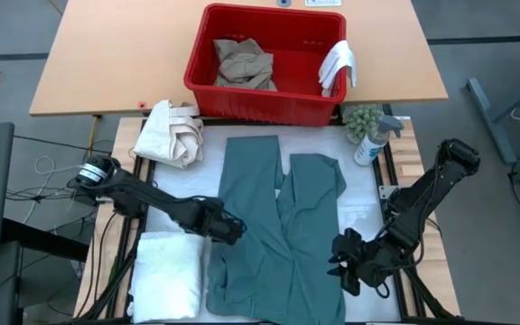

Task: Fold Laundry from Bin
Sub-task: Fold the blue pants

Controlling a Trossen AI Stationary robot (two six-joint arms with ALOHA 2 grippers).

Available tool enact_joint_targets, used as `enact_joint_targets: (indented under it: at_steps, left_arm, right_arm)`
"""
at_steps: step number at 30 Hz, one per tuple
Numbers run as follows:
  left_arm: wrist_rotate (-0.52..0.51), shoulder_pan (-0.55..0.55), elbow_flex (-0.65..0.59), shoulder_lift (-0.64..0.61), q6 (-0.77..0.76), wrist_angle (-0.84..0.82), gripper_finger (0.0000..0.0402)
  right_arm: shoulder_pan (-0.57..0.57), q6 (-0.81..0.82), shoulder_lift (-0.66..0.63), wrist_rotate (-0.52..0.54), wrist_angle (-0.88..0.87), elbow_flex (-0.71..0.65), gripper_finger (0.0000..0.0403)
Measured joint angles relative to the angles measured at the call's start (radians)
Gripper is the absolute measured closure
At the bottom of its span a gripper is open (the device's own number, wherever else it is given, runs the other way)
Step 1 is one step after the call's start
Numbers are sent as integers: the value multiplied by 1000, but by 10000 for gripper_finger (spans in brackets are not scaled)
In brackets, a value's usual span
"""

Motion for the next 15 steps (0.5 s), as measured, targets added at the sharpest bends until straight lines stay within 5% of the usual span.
enact_joint_targets:
  at_steps: [15]
  left_arm:
    - [53,43,-5,60,-17,0,211]
  right_arm:
    - [6,-20,0,27,1,-1,210]
